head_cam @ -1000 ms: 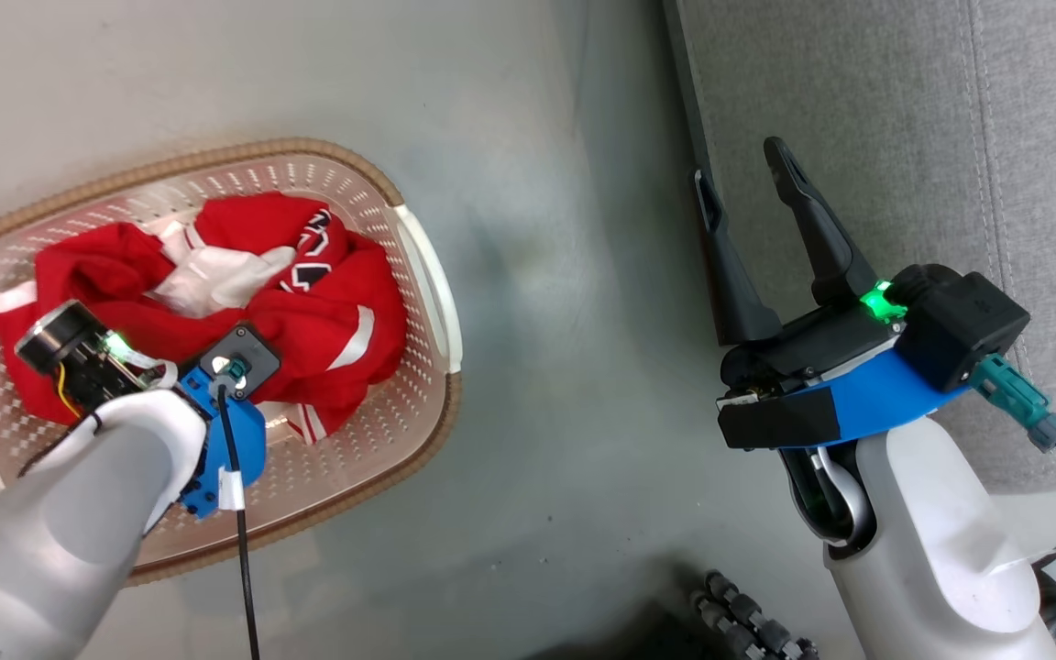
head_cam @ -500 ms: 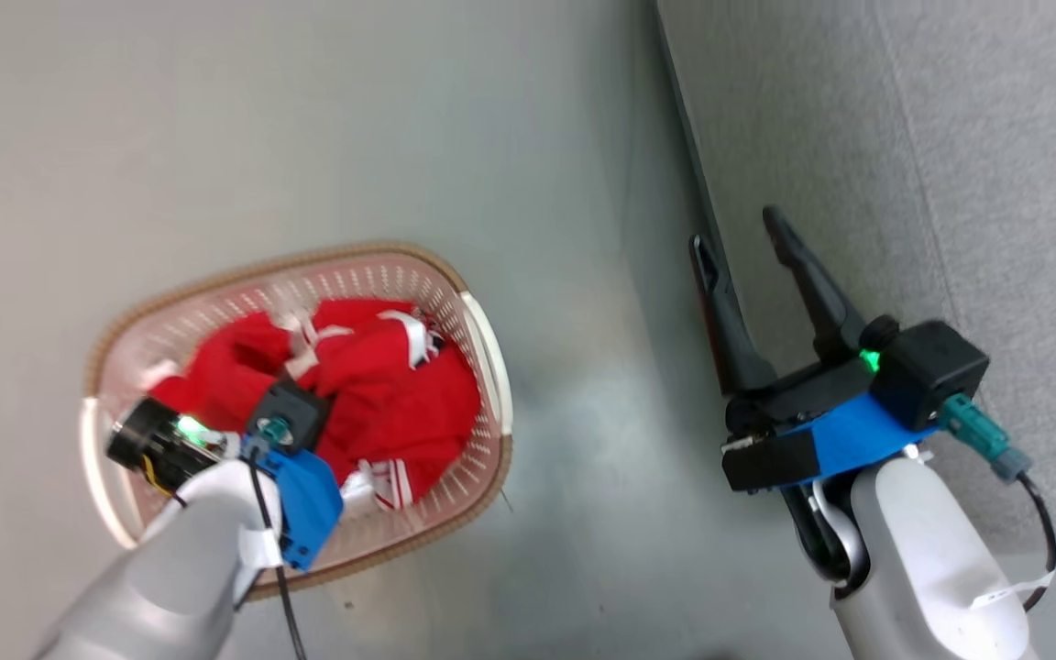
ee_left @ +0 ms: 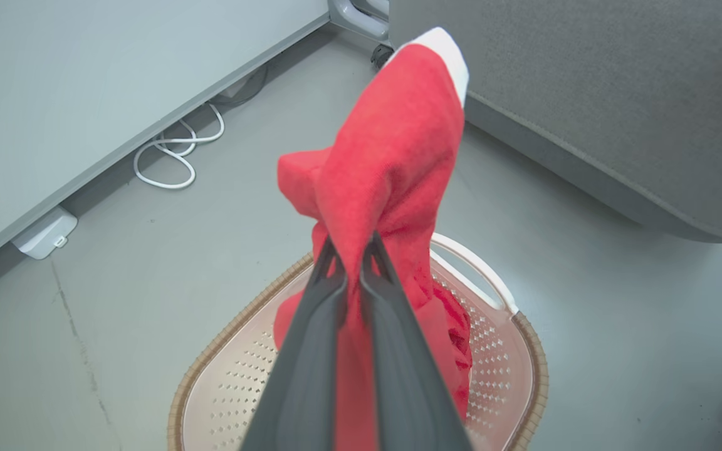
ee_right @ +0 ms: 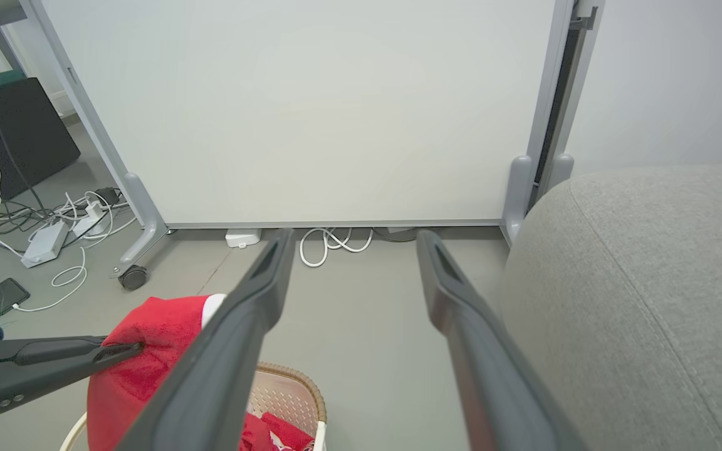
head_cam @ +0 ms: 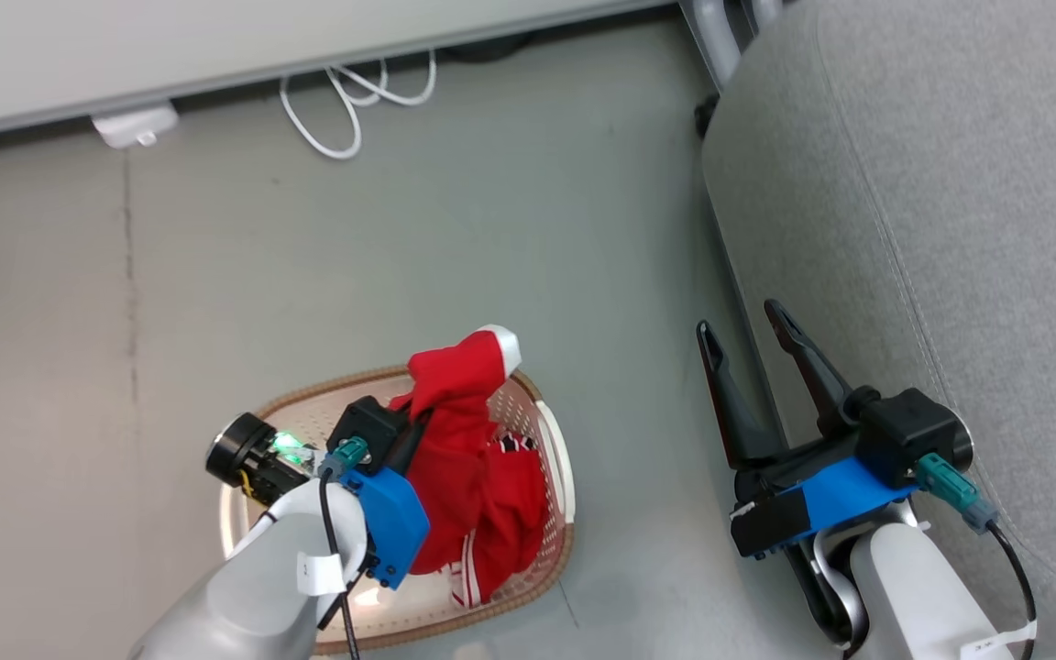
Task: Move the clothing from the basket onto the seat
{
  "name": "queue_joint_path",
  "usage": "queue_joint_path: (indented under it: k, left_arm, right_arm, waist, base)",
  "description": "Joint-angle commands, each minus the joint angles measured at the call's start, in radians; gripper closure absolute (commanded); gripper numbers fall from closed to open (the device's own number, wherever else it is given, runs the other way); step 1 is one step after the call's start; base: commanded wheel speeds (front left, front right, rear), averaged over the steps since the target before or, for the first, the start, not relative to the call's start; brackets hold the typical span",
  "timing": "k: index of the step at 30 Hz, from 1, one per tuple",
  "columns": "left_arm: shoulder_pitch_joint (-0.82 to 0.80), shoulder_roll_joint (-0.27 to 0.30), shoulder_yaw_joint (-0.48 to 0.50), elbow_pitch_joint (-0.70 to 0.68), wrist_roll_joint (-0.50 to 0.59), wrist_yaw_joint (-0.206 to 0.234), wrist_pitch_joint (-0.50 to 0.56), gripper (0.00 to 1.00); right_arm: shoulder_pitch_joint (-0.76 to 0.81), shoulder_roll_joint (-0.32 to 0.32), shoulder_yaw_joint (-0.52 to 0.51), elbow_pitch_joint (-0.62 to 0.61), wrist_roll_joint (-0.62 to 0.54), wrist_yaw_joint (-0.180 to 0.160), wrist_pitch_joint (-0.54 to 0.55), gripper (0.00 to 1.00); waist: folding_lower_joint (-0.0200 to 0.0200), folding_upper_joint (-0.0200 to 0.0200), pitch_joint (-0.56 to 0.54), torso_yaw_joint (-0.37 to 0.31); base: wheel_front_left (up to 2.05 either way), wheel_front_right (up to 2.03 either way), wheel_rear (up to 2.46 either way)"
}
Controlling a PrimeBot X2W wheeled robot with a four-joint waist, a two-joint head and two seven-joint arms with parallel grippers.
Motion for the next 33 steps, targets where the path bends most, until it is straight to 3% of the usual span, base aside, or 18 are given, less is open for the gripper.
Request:
queue_joint_path:
  k: [1,20,33]
  left_arm:
    - [0.017,-0.005,0.012,-0.020,0.011,-0.003,-0.004,1.00]
    - [-0.029,-0.086,0.096,-0.175,0.036,-0.044,-0.005,1.00]
    - [-0.175,-0.136,0.035,-0.203,-0.024,-0.051,0.022,1.00]
  right_arm:
    - [0.019,-0.002,-0.004,0.009,-0.009,0.000,-0.003,0.00]
    - [0.119,-0.003,0.016,0.066,-0.007,0.000,-0.003,0.00]
    - [0.153,-0.003,0.055,0.091,0.009,0.000,-0.003,0.00]
  waist:
    - [0.0003,-0.0001,-0.072,0.045]
    - [0.0003,-0.0001,-0.263,0.120]
    - [0.0003,-0.0001,-0.320,0.143]
  base:
    - [0.00,0.00,0.00]
    - [0.00,0.00,0.00]
    - [0.00,0.00,0.00]
